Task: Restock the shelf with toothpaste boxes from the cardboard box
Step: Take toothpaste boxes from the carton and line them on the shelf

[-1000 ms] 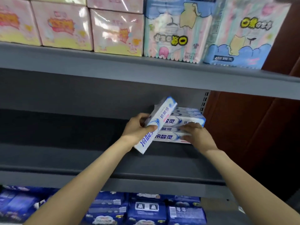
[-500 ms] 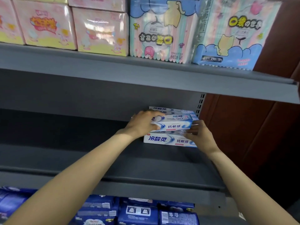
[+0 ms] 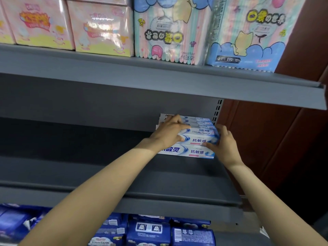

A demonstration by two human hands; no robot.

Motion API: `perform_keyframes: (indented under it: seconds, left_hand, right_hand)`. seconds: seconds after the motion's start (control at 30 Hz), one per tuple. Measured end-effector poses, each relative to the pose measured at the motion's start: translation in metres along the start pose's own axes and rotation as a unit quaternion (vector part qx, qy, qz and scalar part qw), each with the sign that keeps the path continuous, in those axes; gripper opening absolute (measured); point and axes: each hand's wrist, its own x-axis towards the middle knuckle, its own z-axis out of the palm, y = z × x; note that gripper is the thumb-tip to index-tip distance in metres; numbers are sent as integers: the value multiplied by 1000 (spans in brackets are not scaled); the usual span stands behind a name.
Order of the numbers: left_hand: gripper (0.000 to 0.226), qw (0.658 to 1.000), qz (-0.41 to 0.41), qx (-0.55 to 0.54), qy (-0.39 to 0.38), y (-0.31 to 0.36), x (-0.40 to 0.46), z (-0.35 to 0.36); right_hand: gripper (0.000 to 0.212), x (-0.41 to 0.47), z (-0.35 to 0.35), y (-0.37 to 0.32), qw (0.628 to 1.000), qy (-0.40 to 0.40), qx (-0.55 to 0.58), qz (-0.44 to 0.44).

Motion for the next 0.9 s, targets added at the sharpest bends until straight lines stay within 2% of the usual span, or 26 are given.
perform_keyframes:
  seconds: [0.2, 0.43, 0.67, 0.77, 0.9]
  left_hand:
    - [49, 995, 0, 94, 42, 3, -4, 4]
    - [43, 984, -22, 148, 95, 9, -17, 5]
    - [32, 963, -61, 206, 160, 3, -70, -11]
    - [16, 977, -105, 133, 132, -6, -113, -26]
    - [21, 963, -178, 86, 185, -39, -183, -50]
  right_hand:
    - [54, -7, 5, -3, 998, 0, -63, -19]
    - [44, -18, 10, -21, 973, 55, -207, -89]
    - [33, -43, 29, -71, 984, -17, -125, -128]
    - [29, -65, 48, -104, 988, -37, -62, -136]
    - [29, -109, 85, -167, 983, -88, -1, -158]
